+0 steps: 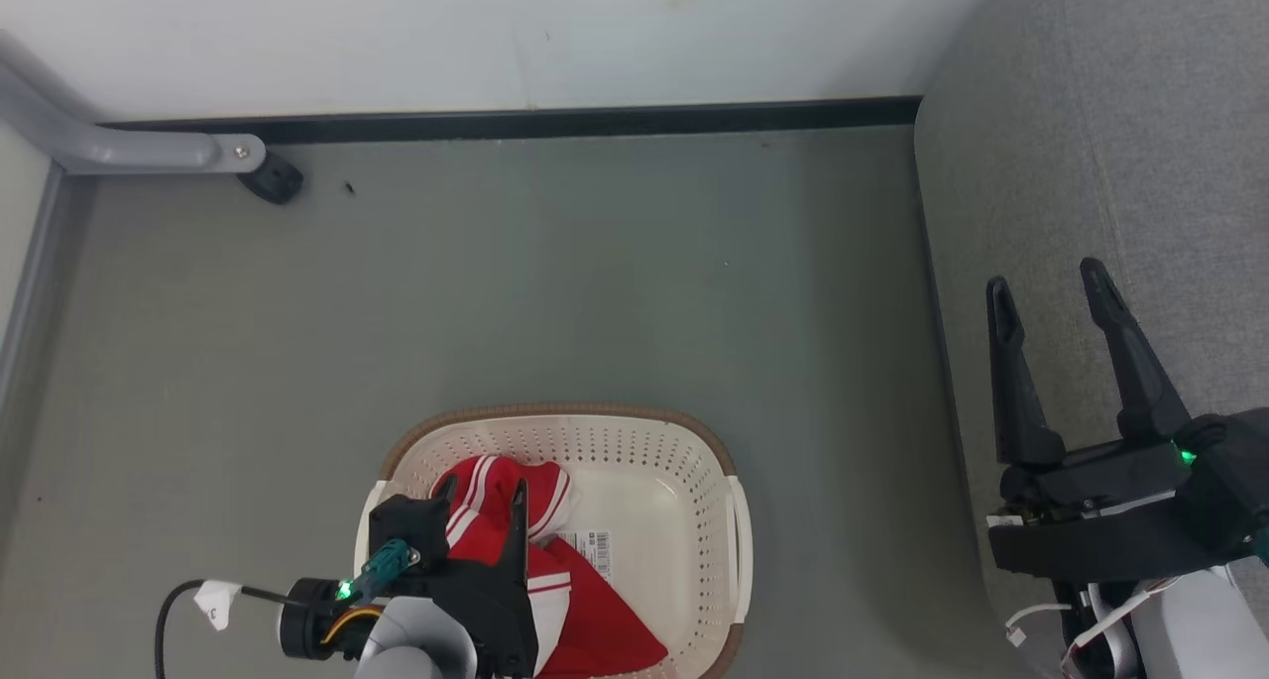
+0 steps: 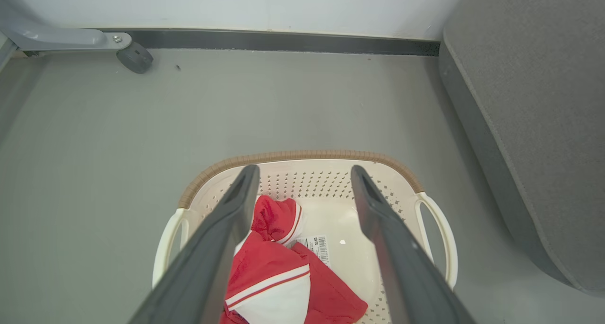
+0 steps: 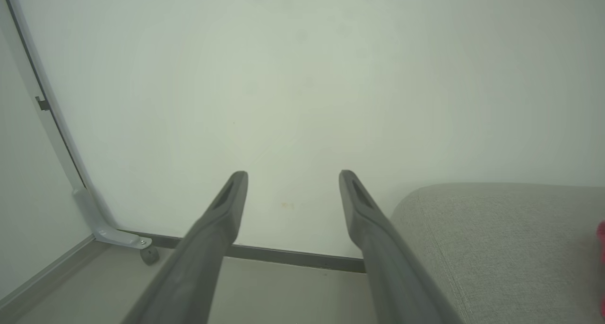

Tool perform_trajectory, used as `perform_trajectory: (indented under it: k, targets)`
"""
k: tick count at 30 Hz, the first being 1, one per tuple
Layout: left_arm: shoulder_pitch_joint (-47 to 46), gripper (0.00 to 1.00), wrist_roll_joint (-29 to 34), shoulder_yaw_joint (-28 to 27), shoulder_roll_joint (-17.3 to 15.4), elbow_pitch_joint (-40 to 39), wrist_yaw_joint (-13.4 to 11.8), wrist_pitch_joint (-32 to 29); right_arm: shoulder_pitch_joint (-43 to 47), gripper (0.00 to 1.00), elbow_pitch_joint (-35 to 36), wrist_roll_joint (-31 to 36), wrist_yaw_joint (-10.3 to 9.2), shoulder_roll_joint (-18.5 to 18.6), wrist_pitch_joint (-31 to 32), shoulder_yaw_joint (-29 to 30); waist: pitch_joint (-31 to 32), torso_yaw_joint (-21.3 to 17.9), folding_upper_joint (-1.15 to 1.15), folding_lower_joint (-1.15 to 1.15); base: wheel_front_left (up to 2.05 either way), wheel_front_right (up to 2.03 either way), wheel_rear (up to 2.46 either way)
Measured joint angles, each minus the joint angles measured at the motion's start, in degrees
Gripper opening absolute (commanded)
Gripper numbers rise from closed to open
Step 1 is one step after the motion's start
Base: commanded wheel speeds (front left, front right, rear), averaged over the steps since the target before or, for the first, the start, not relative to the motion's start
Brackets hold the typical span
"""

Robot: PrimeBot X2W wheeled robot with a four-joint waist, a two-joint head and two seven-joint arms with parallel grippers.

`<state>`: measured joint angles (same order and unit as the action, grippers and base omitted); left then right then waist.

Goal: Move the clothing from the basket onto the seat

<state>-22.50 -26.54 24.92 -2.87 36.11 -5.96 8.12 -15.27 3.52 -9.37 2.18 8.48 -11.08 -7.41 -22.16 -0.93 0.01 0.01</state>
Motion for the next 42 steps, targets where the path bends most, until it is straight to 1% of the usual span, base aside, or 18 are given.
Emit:
perform_trajectory:
  k: [5,9,17,22,24,30,31,36,42]
  targets:
    - [-3.74,1.00,0.14,1.00,0.25,4.28,0.44,-1.31,-2.75,1.00,2.60,0.87,-0.09,0.00,0.51,0.00,-3.96,-0.74,0.00,0.00,0.00,0.00,0.00]
    - [-6.55,1.00,1.63,2.31,0.40,7.44,0.49,-2.54,-4.74,1.00,4.78,0.94,-0.15,-0.02,0.97,-0.08,-7.12,-1.40,0.00,0.00,0.00,0.00,0.00]
    - [-12.17,1.00,2.45,4.23,0.67,12.21,0.94,-4.37,-8.12,1.00,8.95,1.43,-0.23,-0.04,1.68,-0.07,-13.51,-2.64,0.00,0.00,0.00,0.00,0.00]
    - [-15.60,1.00,4.53,6.71,0.70,15.35,1.45,-5.81,-10.59,1.00,11.18,1.45,-0.24,-0.20,2.02,-0.14,-17.62,-3.38,0.00,0.00,0.00,0.00,0.00]
    - [-16.72,1.00,5.49,7.22,0.71,16.62,1.49,-6.19,-11.51,1.00,11.76,1.45,-0.68,-0.30,2.16,-0.16,-19.25,-3.70,0.00,0.00,0.00,0.00,0.00]
    - [-20.79,1.00,6.24,7.84,0.70,20.58,1.69,-7.86,-13.17,1.00,13.80,1.54,-0.94,-0.68,2.29,-0.30,-24.68,-4.96,0.00,0.00,0.00,0.00,0.00]
    - [-21.31,1.00,6.39,7.92,0.69,21.01,1.97,-7.86,-13.49,1.00,14.17,1.57,-1.21,-0.71,2.29,-0.30,-25.43,-5.15,0.00,0.00,0.00,0.00,0.00]
    - [-24.02,1.00,7.01,8.44,0.45,23.38,2.03,-8.65,-13.78,1.00,15.39,1.93,-1.25,-0.74,2.27,-0.23,-28.85,-6.15,0.00,-0.01,0.00,0.00,0.00]
    - [-26.35,1.00,6.62,6.91,0.05,24.99,2.01,-8.69,-13.91,1.00,16.61,2.34,-1.74,-0.76,2.16,-0.01,-31.81,-7.13,0.00,-0.01,0.00,0.00,0.00]
